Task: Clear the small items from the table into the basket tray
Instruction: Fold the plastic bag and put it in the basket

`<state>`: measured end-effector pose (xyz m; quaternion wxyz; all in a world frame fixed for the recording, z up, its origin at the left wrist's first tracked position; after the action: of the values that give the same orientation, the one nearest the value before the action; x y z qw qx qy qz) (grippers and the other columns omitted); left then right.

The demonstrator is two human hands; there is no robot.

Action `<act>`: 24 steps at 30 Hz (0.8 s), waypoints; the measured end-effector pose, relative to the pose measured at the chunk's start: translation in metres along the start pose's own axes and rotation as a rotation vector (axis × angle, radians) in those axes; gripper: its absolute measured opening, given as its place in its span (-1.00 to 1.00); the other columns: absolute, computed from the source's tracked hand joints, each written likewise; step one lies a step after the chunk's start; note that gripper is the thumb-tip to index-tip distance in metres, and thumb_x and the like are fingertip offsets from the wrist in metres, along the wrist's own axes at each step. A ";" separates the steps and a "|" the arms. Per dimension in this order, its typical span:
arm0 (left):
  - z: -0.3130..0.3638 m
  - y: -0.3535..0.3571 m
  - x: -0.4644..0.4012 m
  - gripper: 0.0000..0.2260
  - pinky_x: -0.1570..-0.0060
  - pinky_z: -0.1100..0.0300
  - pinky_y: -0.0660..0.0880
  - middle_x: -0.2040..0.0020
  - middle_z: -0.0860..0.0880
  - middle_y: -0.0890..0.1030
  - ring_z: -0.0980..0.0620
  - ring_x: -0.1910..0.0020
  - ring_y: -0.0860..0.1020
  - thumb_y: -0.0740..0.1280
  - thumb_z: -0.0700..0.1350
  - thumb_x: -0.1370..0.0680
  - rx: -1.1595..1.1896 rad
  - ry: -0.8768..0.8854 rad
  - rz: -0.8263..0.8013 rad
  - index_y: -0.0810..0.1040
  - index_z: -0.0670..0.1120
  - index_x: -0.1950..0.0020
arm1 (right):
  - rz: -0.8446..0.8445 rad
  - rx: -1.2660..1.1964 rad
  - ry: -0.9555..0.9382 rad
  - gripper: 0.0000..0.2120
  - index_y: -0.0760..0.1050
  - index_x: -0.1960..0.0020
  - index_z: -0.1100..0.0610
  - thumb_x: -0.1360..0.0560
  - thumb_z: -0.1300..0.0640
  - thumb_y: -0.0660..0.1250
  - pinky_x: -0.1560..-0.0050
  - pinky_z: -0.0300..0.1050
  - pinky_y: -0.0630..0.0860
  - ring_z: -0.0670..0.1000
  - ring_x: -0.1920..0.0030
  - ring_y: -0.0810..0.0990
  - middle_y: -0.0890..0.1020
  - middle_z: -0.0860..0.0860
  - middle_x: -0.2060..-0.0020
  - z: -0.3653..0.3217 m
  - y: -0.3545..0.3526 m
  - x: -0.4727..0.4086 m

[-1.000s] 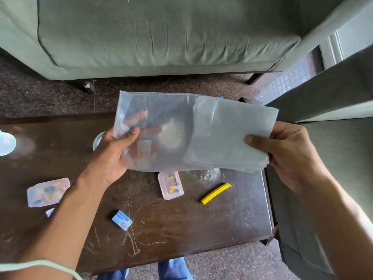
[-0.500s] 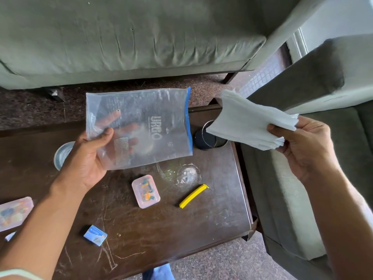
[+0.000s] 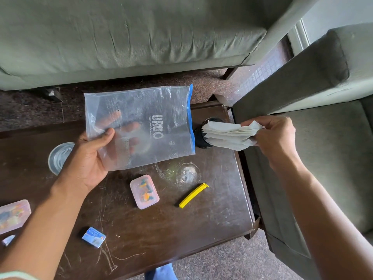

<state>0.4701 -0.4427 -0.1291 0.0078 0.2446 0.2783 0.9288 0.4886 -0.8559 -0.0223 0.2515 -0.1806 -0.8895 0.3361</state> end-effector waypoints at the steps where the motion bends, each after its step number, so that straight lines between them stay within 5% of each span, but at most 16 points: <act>1: 0.000 0.000 0.001 -0.64 0.00 0.01 0.74 -0.32 -0.18 0.73 -0.16 -0.18 0.77 0.18 -0.22 -0.77 0.001 -0.002 0.000 0.68 0.07 -0.37 | 0.003 0.044 -0.018 -0.51 0.76 0.22 -0.22 -0.20 0.32 0.27 0.12 0.09 0.76 -0.01 0.18 0.77 0.76 -0.15 0.31 -0.004 0.002 0.000; 5: -0.001 0.001 0.002 -0.64 -0.01 0.00 0.74 -0.32 -0.18 0.73 -0.17 -0.15 0.78 0.17 -0.23 -0.77 0.006 -0.012 0.003 0.67 0.07 -0.37 | 0.002 0.161 -0.103 -0.54 0.78 0.18 -0.08 -0.23 0.33 0.22 0.20 0.02 0.73 -0.09 0.25 0.71 0.74 -0.16 0.36 -0.020 0.010 -0.001; 10: -0.003 0.002 0.005 -0.63 0.01 0.00 0.75 -0.32 -0.19 0.72 -0.17 -0.12 0.79 0.15 -0.24 -0.77 0.024 -0.028 0.013 0.69 0.06 -0.36 | -0.018 0.316 -0.158 -0.63 0.80 0.09 0.06 -0.29 0.38 0.34 0.18 0.03 0.70 0.13 0.17 0.72 0.76 0.10 0.26 -0.037 0.026 -0.006; 24: -0.006 0.001 0.015 -0.64 -0.02 -0.05 0.75 -0.31 -0.19 0.73 -0.19 -0.12 0.79 0.20 -0.22 -0.74 0.051 -0.036 0.015 0.71 0.07 -0.34 | -0.103 0.669 -0.291 -0.51 0.75 -0.17 0.06 -0.39 0.46 0.34 0.07 0.06 0.71 0.26 0.08 0.71 0.73 0.21 0.04 -0.051 0.091 -0.010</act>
<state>0.4542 -0.4442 -0.1260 -0.0004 0.2637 0.2999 0.9168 0.5395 -0.7702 -0.0550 0.1843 0.0065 -0.7648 0.6174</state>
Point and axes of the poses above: each hand's wrist, its own x-axis away from the middle knuckle, its own y-axis out of the palm, z = x × y, the point moved 9 cm from there along -x, towards the middle knuckle
